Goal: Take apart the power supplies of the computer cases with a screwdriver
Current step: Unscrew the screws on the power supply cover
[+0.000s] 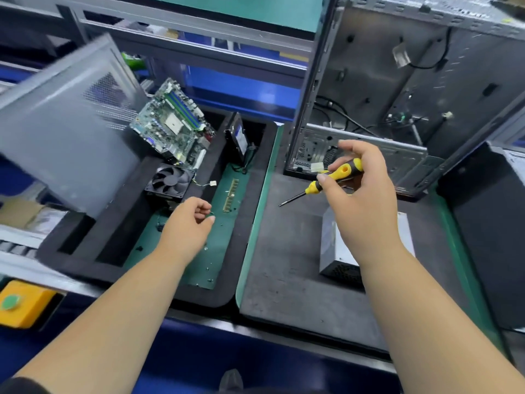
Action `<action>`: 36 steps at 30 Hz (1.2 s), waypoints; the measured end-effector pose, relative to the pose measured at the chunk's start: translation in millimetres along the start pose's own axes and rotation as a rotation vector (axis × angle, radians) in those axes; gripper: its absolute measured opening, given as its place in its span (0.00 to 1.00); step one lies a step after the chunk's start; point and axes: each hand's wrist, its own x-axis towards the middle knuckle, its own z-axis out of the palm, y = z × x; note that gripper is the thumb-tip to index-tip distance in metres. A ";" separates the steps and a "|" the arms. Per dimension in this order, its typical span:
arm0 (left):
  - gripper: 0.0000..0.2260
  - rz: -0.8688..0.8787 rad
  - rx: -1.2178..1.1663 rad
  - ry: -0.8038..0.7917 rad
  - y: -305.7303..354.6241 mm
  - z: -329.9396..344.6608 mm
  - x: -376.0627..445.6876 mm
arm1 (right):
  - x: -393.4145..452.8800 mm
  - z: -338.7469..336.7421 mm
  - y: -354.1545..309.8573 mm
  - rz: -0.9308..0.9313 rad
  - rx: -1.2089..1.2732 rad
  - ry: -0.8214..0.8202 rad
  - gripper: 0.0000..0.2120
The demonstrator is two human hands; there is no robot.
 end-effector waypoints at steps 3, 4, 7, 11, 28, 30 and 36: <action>0.07 0.004 -0.001 0.019 -0.3 -8.8 -5.2 | -3.2 3.4 -3.2 0.005 0.029 0.000 0.22; 0.07 0.008 -0.005 0.022 1.8 -9.9 -7.7 | -4.9 1.9 -3.3 0.017 0.044 -0.002 0.22; 0.09 0.053 -0.030 0.007 21.1 -4.1 -14.8 | -10.5 -13.2 0.8 0.056 0.085 0.018 0.21; 0.09 0.186 -0.092 -0.056 64.6 30.0 -34.0 | -21.8 -49.4 15.2 0.100 0.060 0.068 0.19; 0.15 0.671 0.187 -0.550 188.8 188.8 -106.8 | -56.7 -172.9 61.6 0.162 -0.091 0.087 0.16; 0.13 0.688 0.210 -0.588 196.2 197.0 -106.7 | -59.3 -177.5 65.8 0.158 -0.105 0.077 0.17; 0.10 0.648 0.142 -0.579 191.8 209.2 -109.1 | -67.7 -185.4 76.3 0.138 -0.126 0.051 0.18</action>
